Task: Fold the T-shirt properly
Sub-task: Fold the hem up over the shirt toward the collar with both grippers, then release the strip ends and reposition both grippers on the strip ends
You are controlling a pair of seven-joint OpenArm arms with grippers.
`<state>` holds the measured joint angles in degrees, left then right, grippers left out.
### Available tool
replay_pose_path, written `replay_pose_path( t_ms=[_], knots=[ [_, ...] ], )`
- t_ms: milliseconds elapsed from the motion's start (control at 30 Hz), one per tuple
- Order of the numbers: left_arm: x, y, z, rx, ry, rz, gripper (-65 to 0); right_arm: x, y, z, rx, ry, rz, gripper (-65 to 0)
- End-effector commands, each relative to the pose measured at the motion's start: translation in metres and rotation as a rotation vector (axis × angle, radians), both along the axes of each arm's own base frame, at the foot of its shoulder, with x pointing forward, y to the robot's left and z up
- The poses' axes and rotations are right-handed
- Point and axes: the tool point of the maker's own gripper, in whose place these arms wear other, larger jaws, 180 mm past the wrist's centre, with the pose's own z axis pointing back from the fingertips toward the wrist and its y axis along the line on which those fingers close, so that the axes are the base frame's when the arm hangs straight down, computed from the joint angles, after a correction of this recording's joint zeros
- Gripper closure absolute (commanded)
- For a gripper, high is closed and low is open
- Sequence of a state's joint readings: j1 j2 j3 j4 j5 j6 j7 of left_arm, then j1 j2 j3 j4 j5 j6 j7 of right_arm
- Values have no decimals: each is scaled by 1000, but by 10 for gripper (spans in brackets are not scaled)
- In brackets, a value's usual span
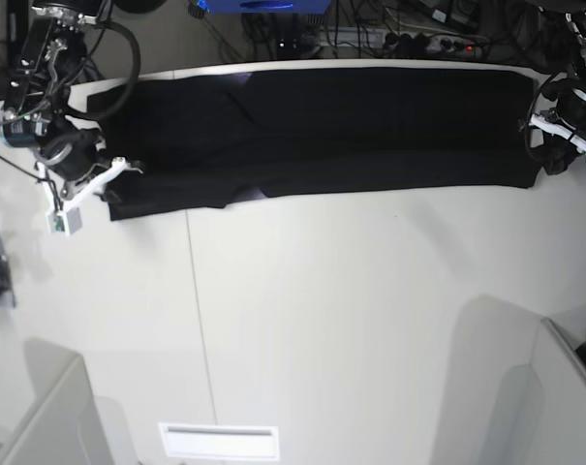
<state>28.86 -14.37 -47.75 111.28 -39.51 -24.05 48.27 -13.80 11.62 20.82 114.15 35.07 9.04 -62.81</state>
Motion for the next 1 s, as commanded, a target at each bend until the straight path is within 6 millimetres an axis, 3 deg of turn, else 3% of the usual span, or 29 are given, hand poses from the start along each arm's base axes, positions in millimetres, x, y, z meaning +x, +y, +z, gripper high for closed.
replay_pose_path(
  t_ms=[0, 167, 500, 667, 967],
  knots=[
    [2, 1, 11, 20, -30, -13, 0, 4, -2, 13, 20, -50, 3, 0],
    [-7, 0, 6, 21, 2, -21, 0, -11, -3, 22, 185, -41, -30, 0],
    [-36, -2, -10, 20, 96, -27, 0, -36, -7, 3, 170, 53, -39, 0],
    [-48, -11, -22, 5, 150, -50, 0, -46, -22, -11, 65, 104, -67, 0],
    [-48, -9, -22, 4, 148, -45, 0, -60, -24, -26, 65, 184, -73, 0]
  ],
)
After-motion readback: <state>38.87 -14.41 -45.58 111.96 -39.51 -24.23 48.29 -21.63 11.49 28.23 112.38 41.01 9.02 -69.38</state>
